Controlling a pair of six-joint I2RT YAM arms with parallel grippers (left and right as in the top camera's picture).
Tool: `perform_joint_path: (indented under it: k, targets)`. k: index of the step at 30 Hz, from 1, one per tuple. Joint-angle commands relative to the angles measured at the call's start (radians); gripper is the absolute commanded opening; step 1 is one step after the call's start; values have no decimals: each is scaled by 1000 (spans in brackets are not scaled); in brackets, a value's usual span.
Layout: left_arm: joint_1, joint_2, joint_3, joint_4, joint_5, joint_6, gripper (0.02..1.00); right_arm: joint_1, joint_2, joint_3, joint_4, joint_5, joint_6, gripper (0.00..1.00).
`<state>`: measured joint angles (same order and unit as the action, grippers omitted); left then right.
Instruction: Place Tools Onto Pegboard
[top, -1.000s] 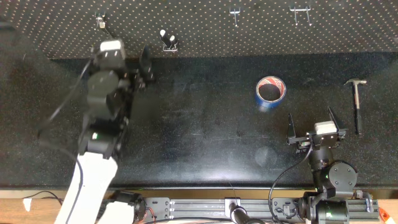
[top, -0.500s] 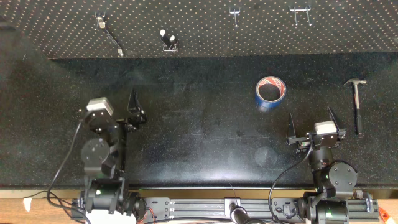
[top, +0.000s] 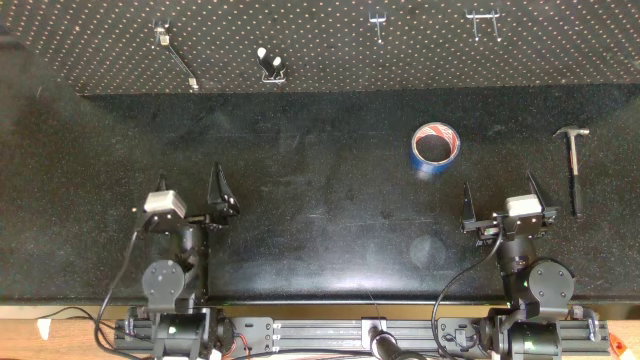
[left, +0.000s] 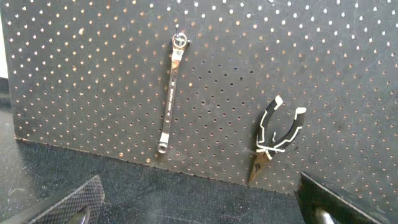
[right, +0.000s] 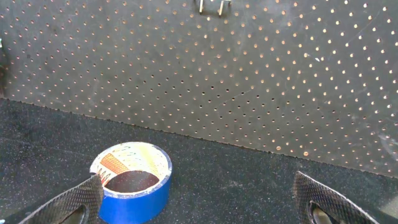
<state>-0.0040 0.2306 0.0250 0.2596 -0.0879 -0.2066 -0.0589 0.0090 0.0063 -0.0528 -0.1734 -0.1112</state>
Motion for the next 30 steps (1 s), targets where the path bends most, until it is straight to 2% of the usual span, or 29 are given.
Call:
perform_joint_path:
  k: [1,7,13,30]
  targets:
    - [15,-69,-19,-17,10,3,996,-5,-8,-2,-7,8,-6,996]
    - [37,-199,-19,-235,13,2,996,-5,-8,-2,-7,8,-6,996]
    - [-3,-228,-19,-338,40,6,996,-5,-8,-2,-7,8,-6,996]
    - [-31,-227,-19,-335,40,5,996,-5,-8,-2,-7,8,-6,996]
